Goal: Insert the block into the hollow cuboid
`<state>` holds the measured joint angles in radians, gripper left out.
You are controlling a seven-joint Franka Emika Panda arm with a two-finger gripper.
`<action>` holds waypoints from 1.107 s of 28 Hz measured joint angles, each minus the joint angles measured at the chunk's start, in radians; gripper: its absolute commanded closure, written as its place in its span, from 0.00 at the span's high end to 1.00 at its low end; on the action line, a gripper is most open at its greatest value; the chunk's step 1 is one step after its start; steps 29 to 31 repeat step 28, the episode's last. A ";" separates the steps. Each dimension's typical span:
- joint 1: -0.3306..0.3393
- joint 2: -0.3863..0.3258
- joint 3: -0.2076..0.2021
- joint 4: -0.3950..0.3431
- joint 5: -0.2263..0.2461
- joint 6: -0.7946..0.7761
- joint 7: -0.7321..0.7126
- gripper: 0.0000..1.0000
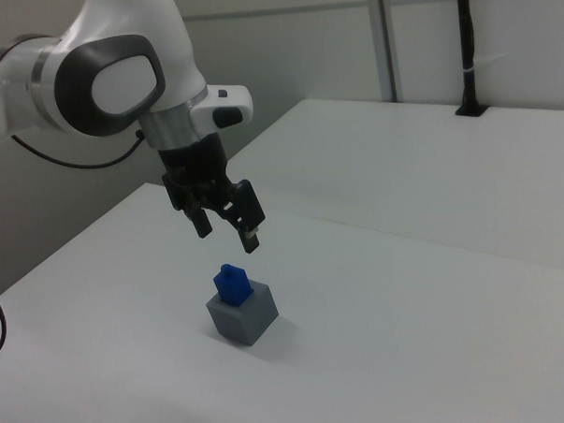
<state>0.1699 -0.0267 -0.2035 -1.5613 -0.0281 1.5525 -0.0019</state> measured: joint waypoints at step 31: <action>0.000 0.000 0.000 0.000 0.002 0.000 -0.018 1.00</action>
